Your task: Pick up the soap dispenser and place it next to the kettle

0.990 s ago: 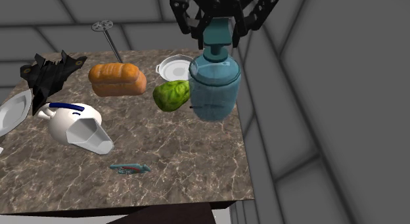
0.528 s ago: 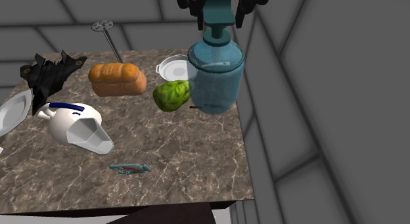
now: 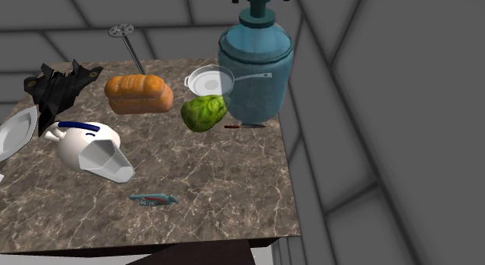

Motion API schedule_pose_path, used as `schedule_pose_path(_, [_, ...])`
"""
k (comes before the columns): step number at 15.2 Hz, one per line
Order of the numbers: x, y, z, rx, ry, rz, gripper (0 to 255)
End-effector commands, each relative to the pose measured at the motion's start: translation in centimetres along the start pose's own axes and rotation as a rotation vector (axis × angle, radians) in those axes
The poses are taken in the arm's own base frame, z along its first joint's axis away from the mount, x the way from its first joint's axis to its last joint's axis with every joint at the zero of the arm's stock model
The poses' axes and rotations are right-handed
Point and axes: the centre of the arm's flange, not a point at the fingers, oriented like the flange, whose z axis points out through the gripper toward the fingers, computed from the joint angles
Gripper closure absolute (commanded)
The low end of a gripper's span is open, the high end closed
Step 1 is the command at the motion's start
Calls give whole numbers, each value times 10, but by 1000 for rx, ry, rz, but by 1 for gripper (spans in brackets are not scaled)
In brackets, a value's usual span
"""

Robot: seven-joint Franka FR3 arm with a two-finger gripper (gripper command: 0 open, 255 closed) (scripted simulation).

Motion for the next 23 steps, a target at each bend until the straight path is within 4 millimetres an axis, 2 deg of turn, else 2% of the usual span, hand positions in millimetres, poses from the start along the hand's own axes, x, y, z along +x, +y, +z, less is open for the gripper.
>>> schedule_pose_path(1, [-1,-13,-4,0,1,0,255])
schedule_pose_path(23, [-21,-302,-14,0,1,0,255])
